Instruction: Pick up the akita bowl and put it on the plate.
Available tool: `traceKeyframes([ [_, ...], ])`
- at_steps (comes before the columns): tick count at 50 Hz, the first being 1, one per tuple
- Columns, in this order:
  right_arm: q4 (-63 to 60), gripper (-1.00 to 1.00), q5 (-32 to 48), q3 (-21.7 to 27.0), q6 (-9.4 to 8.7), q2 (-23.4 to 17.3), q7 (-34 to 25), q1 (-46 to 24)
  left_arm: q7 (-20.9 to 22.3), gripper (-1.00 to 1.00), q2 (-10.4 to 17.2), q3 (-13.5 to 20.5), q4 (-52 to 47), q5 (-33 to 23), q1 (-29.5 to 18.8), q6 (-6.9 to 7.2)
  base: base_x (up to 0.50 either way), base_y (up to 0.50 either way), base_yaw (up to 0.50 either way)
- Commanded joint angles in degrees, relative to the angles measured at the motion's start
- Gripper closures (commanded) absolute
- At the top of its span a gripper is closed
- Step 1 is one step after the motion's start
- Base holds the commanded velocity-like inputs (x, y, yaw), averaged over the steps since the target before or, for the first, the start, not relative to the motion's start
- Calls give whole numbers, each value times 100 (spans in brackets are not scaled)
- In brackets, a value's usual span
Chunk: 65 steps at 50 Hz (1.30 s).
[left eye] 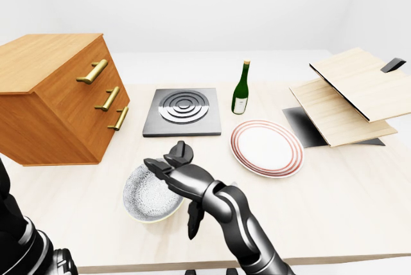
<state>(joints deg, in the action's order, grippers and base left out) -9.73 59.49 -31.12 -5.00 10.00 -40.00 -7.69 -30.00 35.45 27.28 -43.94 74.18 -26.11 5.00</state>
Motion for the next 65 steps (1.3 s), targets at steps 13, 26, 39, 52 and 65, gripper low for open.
traceKeyframes([
  [13,318,-100,353,-126,0,25,0,52,0,-100,23,25,-43,52,21,0,0,0,0],
  [26,688,-100,515,32,0,103,0,-55,0,-100,42,12,-18,55,1,0,0,0,0],
  [39,951,-100,586,18,0,151,0,-91,0,-100,33,5,-21,50,5,0,0,0,0],
  [52,1291,-100,644,-71,0,336,0,-116,0,-100,65,33,8,89,-8,0,0,0,0],
  [65,1471,-100,525,51,0,213,0,-65,0,-100,83,43,-12,125,8,0,0,0,0],
])
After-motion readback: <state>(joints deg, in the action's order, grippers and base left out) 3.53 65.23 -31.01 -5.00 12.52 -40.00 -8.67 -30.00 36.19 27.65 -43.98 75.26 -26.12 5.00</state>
